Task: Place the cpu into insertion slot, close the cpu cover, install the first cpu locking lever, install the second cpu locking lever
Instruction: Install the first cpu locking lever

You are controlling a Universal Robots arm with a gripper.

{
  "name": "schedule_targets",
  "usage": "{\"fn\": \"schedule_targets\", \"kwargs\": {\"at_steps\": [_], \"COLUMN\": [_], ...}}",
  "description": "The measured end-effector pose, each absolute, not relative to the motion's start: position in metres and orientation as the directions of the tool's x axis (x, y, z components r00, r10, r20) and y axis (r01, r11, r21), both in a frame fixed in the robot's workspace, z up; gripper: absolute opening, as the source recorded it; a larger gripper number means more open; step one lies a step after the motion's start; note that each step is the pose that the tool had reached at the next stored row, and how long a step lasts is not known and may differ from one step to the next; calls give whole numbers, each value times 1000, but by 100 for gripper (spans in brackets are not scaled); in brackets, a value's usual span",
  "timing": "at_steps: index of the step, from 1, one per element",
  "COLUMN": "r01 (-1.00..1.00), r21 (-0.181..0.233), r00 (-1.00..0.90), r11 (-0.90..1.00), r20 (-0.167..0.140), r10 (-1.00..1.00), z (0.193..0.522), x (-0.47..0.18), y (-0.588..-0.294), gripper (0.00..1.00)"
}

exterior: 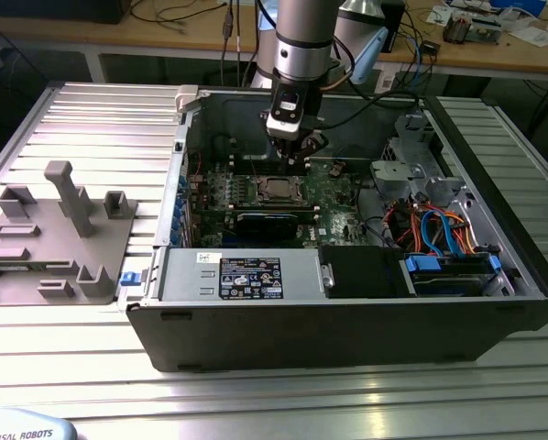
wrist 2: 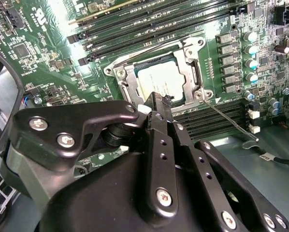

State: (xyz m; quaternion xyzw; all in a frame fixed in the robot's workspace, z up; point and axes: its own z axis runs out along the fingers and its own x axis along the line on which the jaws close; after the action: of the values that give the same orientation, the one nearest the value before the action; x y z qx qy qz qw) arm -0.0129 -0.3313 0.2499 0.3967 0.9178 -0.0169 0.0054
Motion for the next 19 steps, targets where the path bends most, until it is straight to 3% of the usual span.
{"fn": "schedule_targets", "kwargs": {"at_steps": [19], "r01": [684], "r21": [-27], "r00": [-729], "r11": [729], "r20": [-23], "r10": [684], "z": [250], "x": [-13], "y": [-331], "gripper": [11]}}
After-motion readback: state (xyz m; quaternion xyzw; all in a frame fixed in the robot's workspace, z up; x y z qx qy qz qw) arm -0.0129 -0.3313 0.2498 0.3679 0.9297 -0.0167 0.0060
